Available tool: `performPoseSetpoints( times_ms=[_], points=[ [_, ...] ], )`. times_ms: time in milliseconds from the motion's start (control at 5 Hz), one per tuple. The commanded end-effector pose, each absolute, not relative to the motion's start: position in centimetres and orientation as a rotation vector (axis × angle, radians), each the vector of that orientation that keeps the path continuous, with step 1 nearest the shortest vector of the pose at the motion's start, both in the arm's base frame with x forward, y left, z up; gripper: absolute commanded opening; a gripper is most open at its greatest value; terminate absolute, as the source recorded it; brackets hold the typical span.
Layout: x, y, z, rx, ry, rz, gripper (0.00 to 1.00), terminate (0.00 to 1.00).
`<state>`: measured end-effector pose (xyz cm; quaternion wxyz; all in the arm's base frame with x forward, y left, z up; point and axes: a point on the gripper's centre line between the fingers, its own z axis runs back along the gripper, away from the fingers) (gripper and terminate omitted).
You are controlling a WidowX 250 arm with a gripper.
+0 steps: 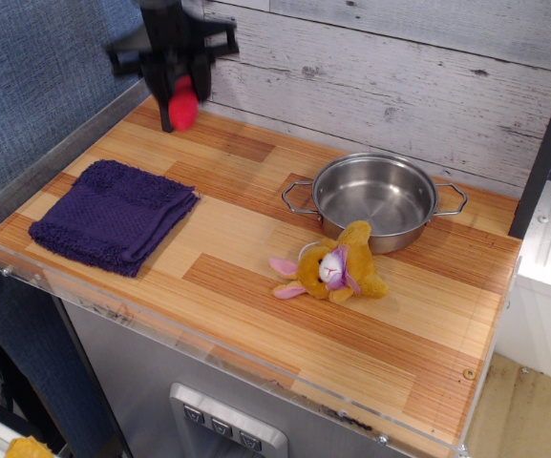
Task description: Move the spoon to the bottom right of the table
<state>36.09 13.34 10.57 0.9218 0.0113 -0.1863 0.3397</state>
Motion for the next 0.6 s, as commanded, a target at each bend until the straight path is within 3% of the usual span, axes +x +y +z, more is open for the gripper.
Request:
performPoseSetpoints(
  times_ms=[0,400],
  points=[
    [32.6,9.6,16.8,-0.048,-0.496,0.557,0.00,0.00],
    [28.0,4.4,15.8,-0.093,-0.444,0.355,0.00,0.00]
  ],
)
